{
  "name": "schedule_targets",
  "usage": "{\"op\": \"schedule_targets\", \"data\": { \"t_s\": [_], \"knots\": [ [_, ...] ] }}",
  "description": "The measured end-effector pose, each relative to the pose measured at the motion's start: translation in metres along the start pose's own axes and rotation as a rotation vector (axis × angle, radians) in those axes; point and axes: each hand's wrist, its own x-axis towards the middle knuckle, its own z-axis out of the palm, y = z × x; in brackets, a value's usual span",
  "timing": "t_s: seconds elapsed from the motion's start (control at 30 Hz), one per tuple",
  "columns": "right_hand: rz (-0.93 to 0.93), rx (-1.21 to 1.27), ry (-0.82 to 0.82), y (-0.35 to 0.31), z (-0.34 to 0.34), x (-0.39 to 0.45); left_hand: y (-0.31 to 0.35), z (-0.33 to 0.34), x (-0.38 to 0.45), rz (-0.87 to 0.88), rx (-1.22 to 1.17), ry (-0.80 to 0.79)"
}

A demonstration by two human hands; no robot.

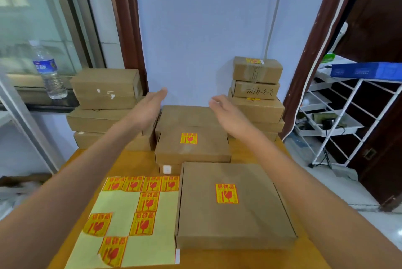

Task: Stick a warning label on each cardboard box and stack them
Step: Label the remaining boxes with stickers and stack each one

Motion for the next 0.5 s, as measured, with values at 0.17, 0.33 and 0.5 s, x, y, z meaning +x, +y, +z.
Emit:
{"op": "schedule_targets", "data": {
  "t_s": [0.17,0.33,0.5],
  "knots": [
    [0.177,-0.036,-0.093,0.010,0.024,0.075,-0.025,0.016,0.080,-0.129,0.143,-0.143],
    [0.335,-0.101,-0.044,0.034,0.045,0.108,-0.022,0.034,0.099,-0.151,0.204,-0.116],
    [0.381,-0.147,0.016,0.034,0.057,0.123,-0.027,0.049,0.109,-0.198,0.411,-0.093]
  ]
}}
